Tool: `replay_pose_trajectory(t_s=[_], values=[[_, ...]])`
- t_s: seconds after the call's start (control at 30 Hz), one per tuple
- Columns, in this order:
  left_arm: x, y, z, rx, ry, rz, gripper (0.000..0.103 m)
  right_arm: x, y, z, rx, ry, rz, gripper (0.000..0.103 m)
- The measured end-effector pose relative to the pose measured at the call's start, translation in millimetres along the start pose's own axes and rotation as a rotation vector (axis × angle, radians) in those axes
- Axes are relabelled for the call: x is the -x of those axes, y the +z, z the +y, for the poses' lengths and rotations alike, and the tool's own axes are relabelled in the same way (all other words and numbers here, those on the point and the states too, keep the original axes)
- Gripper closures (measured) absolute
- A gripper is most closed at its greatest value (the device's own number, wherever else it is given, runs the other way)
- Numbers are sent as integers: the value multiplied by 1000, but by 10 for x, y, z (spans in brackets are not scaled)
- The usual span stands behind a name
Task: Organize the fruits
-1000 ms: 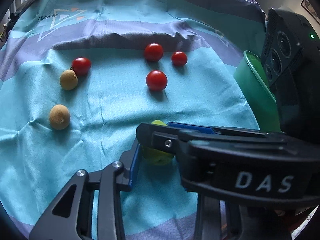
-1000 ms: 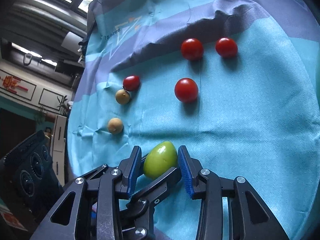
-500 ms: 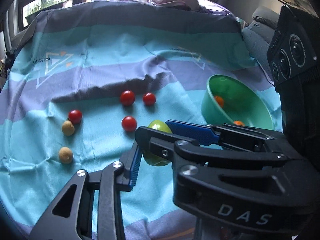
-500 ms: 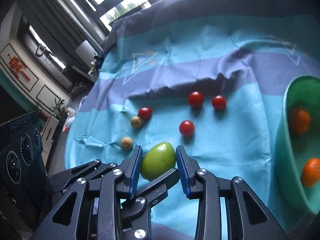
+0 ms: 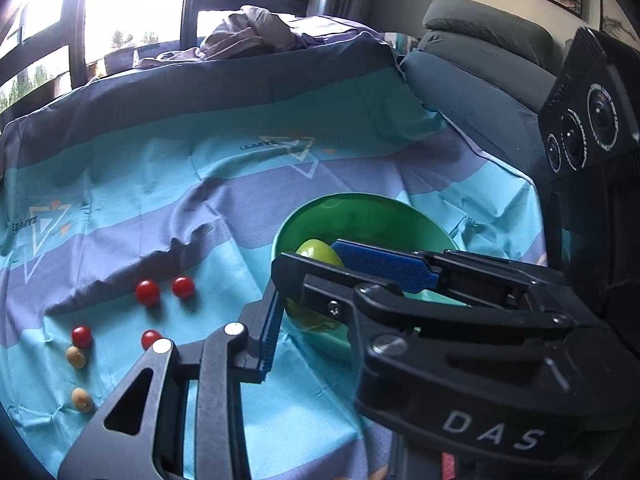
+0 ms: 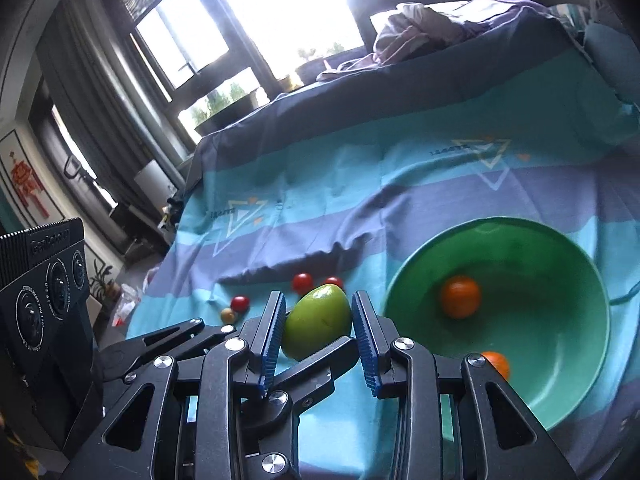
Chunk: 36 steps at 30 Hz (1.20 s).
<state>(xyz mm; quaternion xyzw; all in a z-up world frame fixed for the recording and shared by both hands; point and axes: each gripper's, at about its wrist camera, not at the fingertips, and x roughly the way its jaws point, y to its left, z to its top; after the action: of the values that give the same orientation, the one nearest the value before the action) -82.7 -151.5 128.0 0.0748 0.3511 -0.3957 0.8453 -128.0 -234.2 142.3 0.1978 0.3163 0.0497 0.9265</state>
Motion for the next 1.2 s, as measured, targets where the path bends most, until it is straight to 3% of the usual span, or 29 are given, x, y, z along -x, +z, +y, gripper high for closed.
replay_pose_trajectory(t_s=[0.37, 0.47, 0.83, 0.93, 1.07, 1.2], values=[[-558, 110, -366, -44, -101, 85, 70, 92, -10, -622, -120, -89, 15, 66], [-690, 125, -370, -20, -141, 121, 70, 81, -23, -732, -138, -125, 36, 66], [-967, 66, -397, 37, -181, 196, 70, -41, -74, -965, -205, -175, 106, 66], [-909, 53, -361, 49, -177, 192, 69, -50, -76, -972, -205, -190, 118, 66], [-629, 5, -168, 75, -148, 138, 54, 28, -47, -941, -211, -203, 77, 66], [-231, -95, 191, 138, -74, 82, 48, 90, -20, -883, -203, -209, 37, 55]])
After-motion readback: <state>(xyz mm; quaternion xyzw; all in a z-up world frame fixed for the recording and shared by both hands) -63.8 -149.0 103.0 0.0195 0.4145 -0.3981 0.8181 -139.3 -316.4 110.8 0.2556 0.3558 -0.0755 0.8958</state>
